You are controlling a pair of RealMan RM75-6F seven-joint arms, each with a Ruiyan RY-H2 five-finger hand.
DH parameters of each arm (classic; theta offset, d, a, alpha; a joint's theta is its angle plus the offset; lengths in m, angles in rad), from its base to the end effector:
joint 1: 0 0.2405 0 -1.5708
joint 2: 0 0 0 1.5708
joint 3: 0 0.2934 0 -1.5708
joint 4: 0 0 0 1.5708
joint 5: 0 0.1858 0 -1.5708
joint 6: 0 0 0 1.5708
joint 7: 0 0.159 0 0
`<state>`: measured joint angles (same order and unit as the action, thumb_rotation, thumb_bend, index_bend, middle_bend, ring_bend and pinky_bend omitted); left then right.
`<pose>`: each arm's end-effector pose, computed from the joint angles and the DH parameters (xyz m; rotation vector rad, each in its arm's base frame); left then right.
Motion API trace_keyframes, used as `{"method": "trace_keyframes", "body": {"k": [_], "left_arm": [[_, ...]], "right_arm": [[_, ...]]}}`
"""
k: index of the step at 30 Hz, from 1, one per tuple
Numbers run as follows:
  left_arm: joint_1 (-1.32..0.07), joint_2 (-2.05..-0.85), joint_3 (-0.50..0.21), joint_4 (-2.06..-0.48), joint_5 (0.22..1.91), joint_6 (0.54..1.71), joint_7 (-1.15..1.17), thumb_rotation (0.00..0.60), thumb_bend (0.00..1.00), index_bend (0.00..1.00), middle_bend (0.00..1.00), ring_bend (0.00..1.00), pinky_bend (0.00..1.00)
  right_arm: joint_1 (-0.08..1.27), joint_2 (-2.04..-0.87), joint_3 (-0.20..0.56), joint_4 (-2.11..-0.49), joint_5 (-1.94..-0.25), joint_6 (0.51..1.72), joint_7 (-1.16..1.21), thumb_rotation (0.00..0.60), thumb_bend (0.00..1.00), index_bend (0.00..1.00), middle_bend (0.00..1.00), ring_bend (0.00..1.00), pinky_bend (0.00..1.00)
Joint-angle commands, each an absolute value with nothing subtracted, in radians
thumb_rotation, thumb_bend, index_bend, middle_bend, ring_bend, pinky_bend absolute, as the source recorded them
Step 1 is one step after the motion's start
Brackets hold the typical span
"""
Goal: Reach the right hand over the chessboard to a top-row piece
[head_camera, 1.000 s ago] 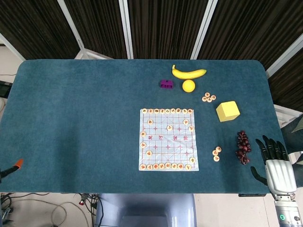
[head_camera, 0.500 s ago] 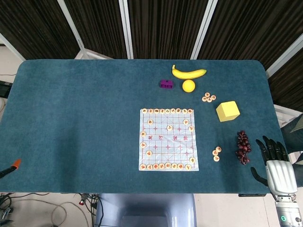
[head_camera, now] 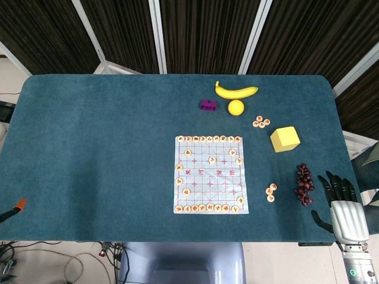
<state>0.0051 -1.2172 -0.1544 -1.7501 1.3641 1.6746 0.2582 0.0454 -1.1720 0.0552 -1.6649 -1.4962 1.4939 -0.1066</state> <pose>-0.3285 0.1778 0.2052 -1.0646 -0.8149 -0.8714 -0.3295 -0.1839 0.1774 1.3594 -0.9215 0.8839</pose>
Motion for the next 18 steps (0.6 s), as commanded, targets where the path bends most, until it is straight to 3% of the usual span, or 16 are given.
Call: {"method": "trace_keyframes", "body": {"k": [1, 10, 18], "left_arm": [[0.007, -1.216, -0.155, -1.755, 1.359, 1.674, 0.260, 0.600, 0.04, 0.05, 0.00, 0.00, 0.07], [0.005, -1.217, -0.152, -1.757, 1.364, 1.671, 0.264, 0.600, 0.04, 0.05, 0.00, 0.00, 0.07], [0.002, -1.222, -0.150, -1.756, 1.366, 1.668, 0.270, 0.600, 0.04, 0.05, 0.00, 0.00, 0.07]], "right_arm": [[0.050, -1.172, 0.056, -1.666, -1.483, 1.476, -0.085, 0.600, 0.37, 0.09, 0.00, 0.00, 0.07], [0.138, -1.114, 0.088, -1.713, -1.464, 1.349, -0.085, 0.600, 0.37, 0.09, 0.00, 0.00, 0.07], [0.298, -1.055, 0.190, -1.810, -1.341, 1.147, -0.112, 0.600, 0.37, 0.11, 0.00, 0.00, 0.07]]}}
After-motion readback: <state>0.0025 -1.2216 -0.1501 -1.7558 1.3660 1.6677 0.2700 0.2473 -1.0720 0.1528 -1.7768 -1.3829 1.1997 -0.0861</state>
